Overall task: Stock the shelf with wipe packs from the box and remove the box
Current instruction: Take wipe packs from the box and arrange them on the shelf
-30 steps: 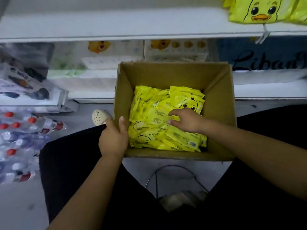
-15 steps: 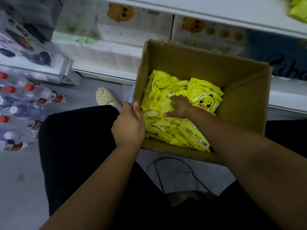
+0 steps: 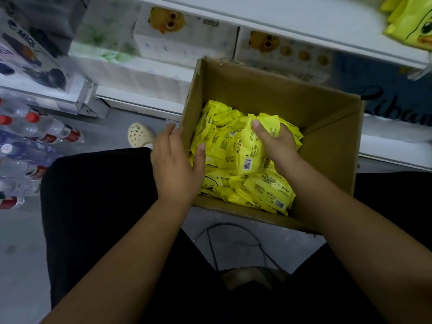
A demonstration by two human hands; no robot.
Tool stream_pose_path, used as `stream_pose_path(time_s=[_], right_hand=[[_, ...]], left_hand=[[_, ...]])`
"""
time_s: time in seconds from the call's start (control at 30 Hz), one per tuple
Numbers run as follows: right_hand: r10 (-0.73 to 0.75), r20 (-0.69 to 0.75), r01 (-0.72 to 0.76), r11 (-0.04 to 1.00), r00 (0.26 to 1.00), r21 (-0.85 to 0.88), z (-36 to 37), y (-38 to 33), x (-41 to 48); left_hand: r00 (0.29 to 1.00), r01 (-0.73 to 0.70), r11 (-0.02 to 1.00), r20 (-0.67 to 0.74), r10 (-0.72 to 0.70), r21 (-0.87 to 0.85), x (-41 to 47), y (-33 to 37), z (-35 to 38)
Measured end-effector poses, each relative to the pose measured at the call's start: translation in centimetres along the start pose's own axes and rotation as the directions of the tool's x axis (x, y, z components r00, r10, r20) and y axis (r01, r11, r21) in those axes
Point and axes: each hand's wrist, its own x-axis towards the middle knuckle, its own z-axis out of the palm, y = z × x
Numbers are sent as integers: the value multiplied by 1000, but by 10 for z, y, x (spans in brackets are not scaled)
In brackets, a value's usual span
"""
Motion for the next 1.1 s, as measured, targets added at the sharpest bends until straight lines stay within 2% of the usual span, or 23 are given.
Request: stream_pose_path(time_s=[0.03,0.07,0.1,0.17,0.23,0.33,0.4,0.47,0.5,0.57,0.67,0.77,0.87,1.0,1.1], right_hand=[[64,-9,-64,997,998,42,-2,-2,-2],[112,-2,-112,993,994,50,-5,-5,-5],[135,28,-137,989,990,51,-6,-6,-9],[175,119,-179,983,977,29,-7,-9,-20],[221,243,-234,972,944,24,-7,-8,-29],[172,372,-205,977,912,52,-18,-7,-36],[122,302,-113,992,945,-48,-32,-3,-35],[86,211,-33,969,974,-244,-48,14,-22],[103,195,-28,934,975,-356,-55,26,-15],[234,211,-74,816,949,-573,-65,51,-3],[367,251,-68,671,896,-738,-68,76,3],[285,234,12,610,930,-792,-65,94,10],[231,223,43,597,947,-801,-63,101,12],[198,268,109,579,943,-808,-65,103,9],[169,292,118,645,941,-755,-65,106,8]], left_hand=[[997,-74,995,3,75,-59,0,5,1],[994,-76,986,72,87,-149,-1,14,0],[979,7,968,201,44,-250,-4,25,0],[870,278,891,487,-75,-359,-12,43,3],[763,469,789,633,-134,-398,-21,49,13],[746,490,786,648,-154,-377,-19,47,20],[728,527,779,653,-210,-338,-14,40,23],[688,586,767,660,-301,-262,-9,29,28],[666,604,768,664,-340,-212,-7,23,31],[635,610,780,673,-380,-135,-5,13,38],[604,601,796,697,-387,-78,-2,10,47],[548,606,795,743,-385,-35,2,12,54],[494,657,753,773,-399,-31,3,13,59],[512,659,751,755,-410,-40,5,14,63],[531,660,749,743,-408,-60,5,13,61]])
